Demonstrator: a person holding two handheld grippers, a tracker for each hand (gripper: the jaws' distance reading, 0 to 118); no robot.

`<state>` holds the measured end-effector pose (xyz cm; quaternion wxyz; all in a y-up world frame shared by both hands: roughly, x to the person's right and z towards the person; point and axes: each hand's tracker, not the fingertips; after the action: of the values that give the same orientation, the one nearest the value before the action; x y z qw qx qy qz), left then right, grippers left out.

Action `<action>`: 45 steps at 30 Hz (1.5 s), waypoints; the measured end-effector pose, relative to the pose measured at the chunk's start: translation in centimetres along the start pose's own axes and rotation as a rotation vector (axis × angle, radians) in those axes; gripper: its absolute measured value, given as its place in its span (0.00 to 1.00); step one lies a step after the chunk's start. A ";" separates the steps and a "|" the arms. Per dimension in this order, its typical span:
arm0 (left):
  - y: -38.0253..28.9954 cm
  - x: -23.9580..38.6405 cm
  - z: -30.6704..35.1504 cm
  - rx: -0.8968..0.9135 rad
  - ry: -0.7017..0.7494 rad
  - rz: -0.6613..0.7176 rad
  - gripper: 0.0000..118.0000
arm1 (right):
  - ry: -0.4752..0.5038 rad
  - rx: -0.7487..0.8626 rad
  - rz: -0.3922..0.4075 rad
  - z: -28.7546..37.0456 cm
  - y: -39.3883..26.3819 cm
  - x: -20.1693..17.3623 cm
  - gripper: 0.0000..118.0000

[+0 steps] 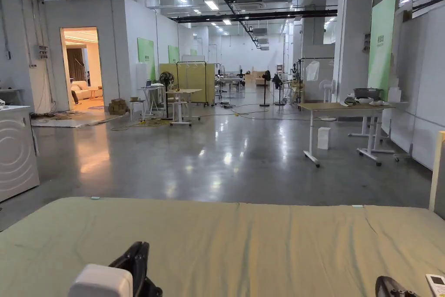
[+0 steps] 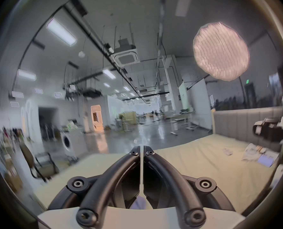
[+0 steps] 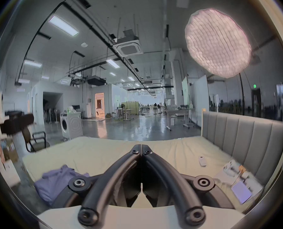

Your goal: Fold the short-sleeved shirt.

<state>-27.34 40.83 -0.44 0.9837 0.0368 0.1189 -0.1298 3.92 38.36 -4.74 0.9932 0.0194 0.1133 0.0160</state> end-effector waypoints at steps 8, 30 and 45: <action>-6.3 3.8 1.1 0.048 -0.032 -0.944 0.02 | 0.093 -0.012 0.739 1.3 -4.0 -2.6 0.00; -3.8 -1.3 2.5 -0.097 -0.183 0.015 0.02 | -0.051 0.149 0.342 4.4 -1.3 -0.8 0.00; -6.9 -3.6 3.9 -0.158 -0.235 0.375 0.02 | -0.065 -0.071 -0.139 5.0 -5.1 2.1 0.00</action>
<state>-31.65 34.63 3.88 0.9975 -0.0342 0.0043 0.0617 7.21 33.22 -0.54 0.9952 -0.0231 0.0815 -0.0494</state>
